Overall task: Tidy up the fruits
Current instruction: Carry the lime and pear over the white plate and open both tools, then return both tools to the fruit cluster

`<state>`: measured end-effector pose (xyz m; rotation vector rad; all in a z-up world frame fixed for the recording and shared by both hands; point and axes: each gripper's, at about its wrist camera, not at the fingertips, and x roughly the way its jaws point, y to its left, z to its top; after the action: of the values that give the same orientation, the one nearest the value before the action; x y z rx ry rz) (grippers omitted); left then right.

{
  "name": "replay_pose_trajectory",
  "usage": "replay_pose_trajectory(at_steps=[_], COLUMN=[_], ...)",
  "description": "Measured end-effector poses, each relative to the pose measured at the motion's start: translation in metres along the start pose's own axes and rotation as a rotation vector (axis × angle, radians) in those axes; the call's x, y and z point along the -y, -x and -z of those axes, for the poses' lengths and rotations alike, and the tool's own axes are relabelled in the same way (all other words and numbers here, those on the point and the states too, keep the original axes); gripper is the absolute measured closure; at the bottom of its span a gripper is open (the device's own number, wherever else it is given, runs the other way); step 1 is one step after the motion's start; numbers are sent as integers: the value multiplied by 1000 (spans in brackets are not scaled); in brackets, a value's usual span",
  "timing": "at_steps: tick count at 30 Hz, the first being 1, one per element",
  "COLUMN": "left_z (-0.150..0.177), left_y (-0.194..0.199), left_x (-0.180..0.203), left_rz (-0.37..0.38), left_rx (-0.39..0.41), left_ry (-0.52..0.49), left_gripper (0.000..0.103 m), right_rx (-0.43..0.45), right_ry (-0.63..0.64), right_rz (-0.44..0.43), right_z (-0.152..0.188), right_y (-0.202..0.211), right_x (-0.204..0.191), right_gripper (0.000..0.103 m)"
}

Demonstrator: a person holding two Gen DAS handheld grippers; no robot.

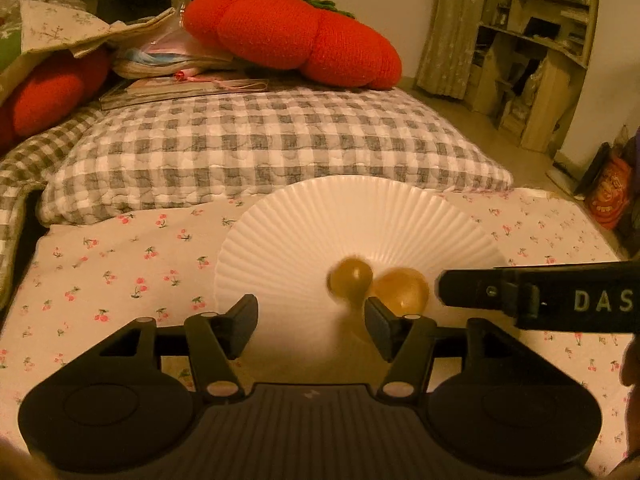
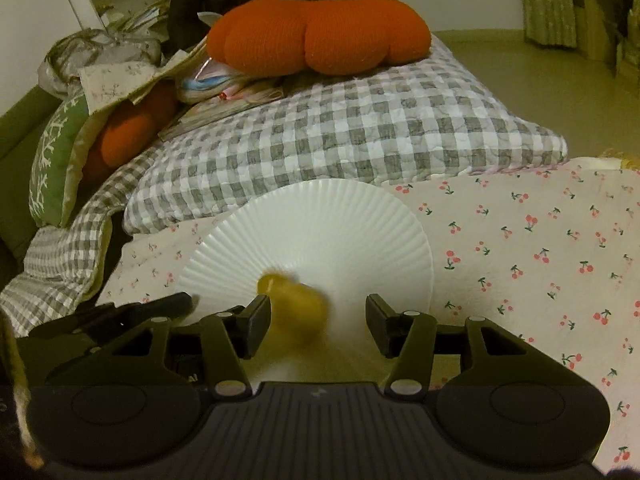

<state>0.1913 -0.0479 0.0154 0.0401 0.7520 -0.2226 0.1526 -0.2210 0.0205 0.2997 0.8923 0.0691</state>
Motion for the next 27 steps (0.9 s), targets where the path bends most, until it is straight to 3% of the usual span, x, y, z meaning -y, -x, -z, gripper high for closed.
replay_pose_trajectory(at_steps=[8, 16, 21, 27], left_z=[-4, -2, 2, 19], left_y=[20, 42, 64, 93], left_x=[-21, -34, -38, -45], left_rz=[33, 34, -2, -61], left_rx=[1, -26, -42, -68], left_ry=[123, 218, 203, 177], left_gripper=[50, 49, 49, 47], right_rx=[22, 20, 21, -3], right_ry=[-54, 10, 109, 140], right_rz=[-26, -43, -28, -38], right_z=[-9, -6, 1, 19], right_y=[20, 39, 51, 70], right_x=[5, -12, -29, -43], right_gripper=[52, 49, 44, 34])
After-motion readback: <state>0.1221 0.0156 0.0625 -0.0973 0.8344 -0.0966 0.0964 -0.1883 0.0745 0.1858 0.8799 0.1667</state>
